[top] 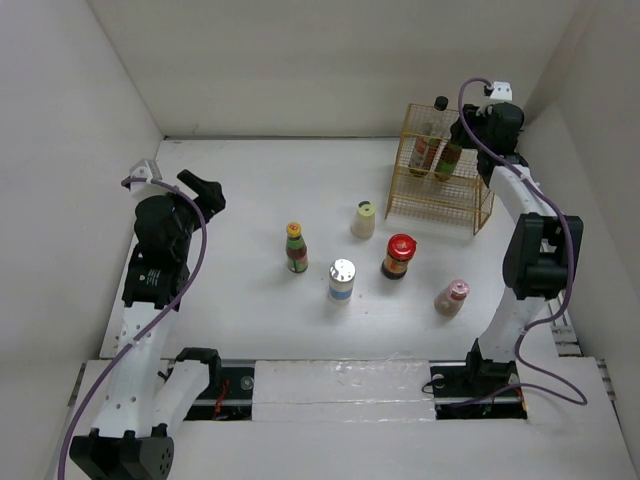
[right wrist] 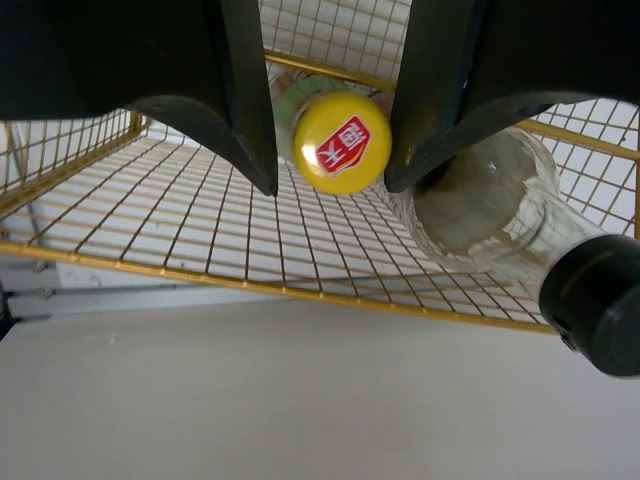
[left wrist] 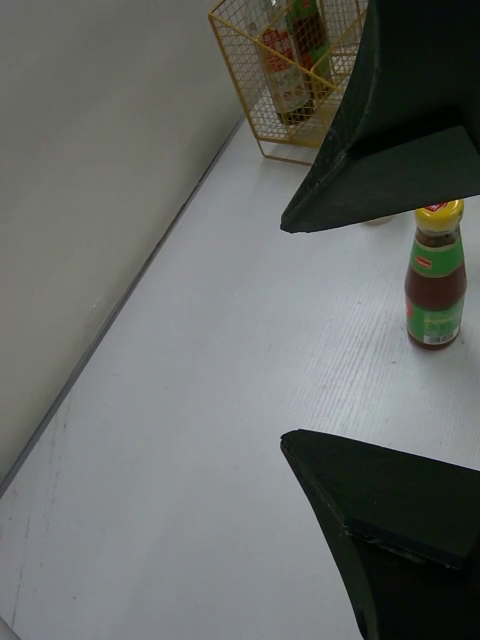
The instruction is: Organize the condiment bottles
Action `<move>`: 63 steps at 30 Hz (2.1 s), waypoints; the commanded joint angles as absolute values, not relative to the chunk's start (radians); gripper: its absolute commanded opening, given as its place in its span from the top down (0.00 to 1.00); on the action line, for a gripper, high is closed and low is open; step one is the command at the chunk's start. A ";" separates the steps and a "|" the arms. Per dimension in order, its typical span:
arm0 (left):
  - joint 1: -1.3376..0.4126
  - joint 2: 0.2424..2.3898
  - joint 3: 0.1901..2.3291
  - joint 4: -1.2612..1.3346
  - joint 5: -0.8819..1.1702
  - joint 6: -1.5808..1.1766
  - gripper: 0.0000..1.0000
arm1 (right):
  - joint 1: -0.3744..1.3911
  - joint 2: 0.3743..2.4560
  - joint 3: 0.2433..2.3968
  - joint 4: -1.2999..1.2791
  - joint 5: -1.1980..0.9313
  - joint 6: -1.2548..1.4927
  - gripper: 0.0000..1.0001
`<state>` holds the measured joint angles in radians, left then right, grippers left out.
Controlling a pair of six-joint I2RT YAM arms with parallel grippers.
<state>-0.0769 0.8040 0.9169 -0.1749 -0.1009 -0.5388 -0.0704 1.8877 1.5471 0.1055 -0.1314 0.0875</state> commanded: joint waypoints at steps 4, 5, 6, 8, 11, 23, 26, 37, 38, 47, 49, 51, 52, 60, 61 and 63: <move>-0.074 0.792 0.922 -0.133 -0.089 -0.525 0.24 | -0.061 1.819 1.565 0.252 -0.150 0.100 0.42; -0.074 0.792 0.922 -0.133 -0.089 -0.525 0.24 | -0.061 1.807 1.589 0.230 -0.150 0.100 0.39; -0.074 0.792 0.922 -0.133 -0.089 -0.525 0.24 | -0.061 1.790 1.589 0.216 -0.150 0.100 0.37; -0.074 0.792 0.922 -0.133 -0.080 -0.525 0.24 | -0.061 1.760 1.600 0.193 -0.160 0.100 0.30; -0.074 0.792 0.922 -0.124 -0.080 -0.525 0.24 | -0.051 1.660 1.571 0.183 -0.193 0.110 0.27; -0.074 0.792 0.933 -0.133 -0.051 -0.525 0.24 | 0.449 1.324 1.094 0.259 -0.235 0.176 0.94; -0.074 0.801 0.933 -0.144 -0.041 -0.525 0.24 | 0.573 1.281 1.042 0.200 -0.265 0.117 0.71; -0.074 0.790 0.933 -0.144 -0.021 -0.515 0.24 | 0.787 1.487 1.136 0.138 -0.319 -0.008 0.15; -0.074 0.790 0.933 -0.144 -0.021 -0.515 0.24 | 0.799 1.509 1.149 0.138 -0.319 -0.008 0.15; -0.074 0.781 0.933 -0.144 0.023 -0.515 0.24 | 0.834 1.721 1.220 0.287 -0.330 0.006 0.14; -0.074 0.772 0.923 -0.135 0.032 -0.515 0.24 | 0.834 1.741 1.220 0.319 -0.330 0.015 0.16; -0.074 0.772 0.923 -0.135 0.032 -0.515 0.24 | 0.834 1.768 1.220 0.359 -0.330 0.026 0.20; -0.074 0.772 0.923 -0.135 0.041 -0.515 0.24 | 0.834 1.778 1.220 0.368 -0.330 0.040 0.21; -0.074 0.772 0.923 -0.135 0.051 -0.515 0.24 | 0.844 1.807 1.249 0.390 -0.307 0.058 0.62; -0.074 0.772 0.923 -0.135 0.060 -0.515 0.24 | 0.844 1.795 1.258 0.390 -0.307 0.058 0.72; -0.074 0.772 0.923 -0.135 0.060 -0.515 0.24 | 0.844 1.769 1.272 0.390 -0.316 0.058 0.76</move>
<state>-0.0769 0.7872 0.9169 -0.1684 0.0395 -0.5312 0.8337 1.8107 1.1961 0.2901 -0.2985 0.0456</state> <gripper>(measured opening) 0.757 0.503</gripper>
